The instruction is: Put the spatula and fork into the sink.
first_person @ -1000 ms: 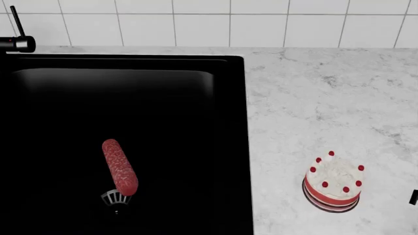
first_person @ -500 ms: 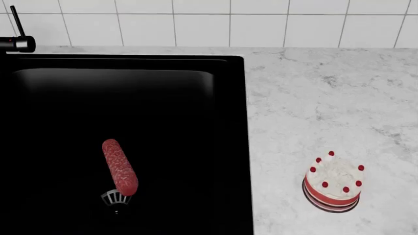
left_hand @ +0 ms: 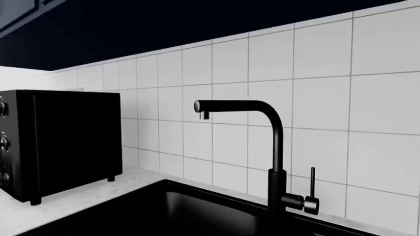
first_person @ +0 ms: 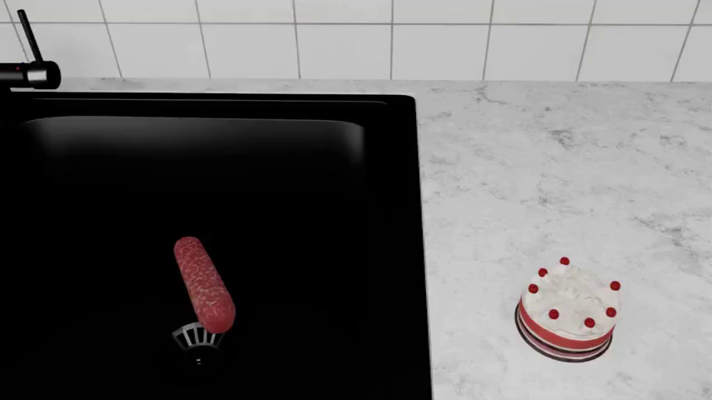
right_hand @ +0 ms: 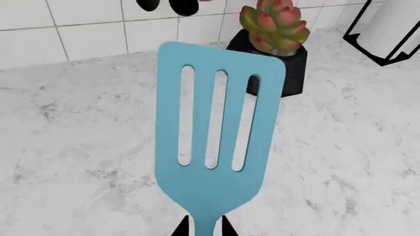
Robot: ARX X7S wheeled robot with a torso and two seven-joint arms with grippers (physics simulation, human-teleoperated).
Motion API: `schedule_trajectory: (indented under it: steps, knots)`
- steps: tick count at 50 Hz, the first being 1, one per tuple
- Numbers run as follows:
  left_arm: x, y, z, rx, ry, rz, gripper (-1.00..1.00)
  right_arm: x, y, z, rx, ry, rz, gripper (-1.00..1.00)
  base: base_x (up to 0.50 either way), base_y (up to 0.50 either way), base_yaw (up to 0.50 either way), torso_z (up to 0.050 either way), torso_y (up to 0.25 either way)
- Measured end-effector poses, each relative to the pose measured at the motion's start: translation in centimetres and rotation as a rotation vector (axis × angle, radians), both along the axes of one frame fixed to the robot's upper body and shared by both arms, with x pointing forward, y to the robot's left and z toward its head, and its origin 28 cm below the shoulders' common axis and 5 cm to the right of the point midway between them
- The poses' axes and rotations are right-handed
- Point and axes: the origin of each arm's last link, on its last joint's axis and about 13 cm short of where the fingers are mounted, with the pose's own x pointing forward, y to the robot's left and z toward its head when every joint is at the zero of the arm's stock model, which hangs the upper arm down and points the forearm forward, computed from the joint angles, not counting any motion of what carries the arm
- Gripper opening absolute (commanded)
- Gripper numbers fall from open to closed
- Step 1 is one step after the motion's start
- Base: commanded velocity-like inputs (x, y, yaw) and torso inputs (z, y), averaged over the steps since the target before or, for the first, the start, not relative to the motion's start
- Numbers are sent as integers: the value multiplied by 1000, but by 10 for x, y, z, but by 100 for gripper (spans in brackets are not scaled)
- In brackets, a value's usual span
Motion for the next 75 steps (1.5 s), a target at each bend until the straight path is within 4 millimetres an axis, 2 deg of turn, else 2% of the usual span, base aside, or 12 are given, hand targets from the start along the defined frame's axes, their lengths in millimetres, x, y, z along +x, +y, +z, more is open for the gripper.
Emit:
schedule_trajectory:
  steps: [10,23,34,47,53,64,75]
  knots:
    - [-1,0,1,3,-3,-1,100,11,15,38,-52,-86,86,-100,0,0,0,0,0]
    - [-1,0,1,6,-3,-1,100,47,54,85,-93,-181,283,-100,0,0,0,0,0]
    - [-1,1,-1,5,0,0,100,73,91,99,-90,-261,473,-100,0,0,0,0,0]
    - [0,0,-1,8,1,0,100,91,140,101,-41,-349,759,-100,0,0,0,0,0]
    - [0,0,0,10,-1,-1,100,97,164,95,13,-377,896,-100,0,0,0,0,0]
    - [0,-1,0,12,-2,-3,100,113,204,64,139,-369,1100,-100,0,0,0,0,0]
    - [0,-1,0,14,-2,-4,100,126,239,19,260,-306,1245,-100,0,0,0,0,0]
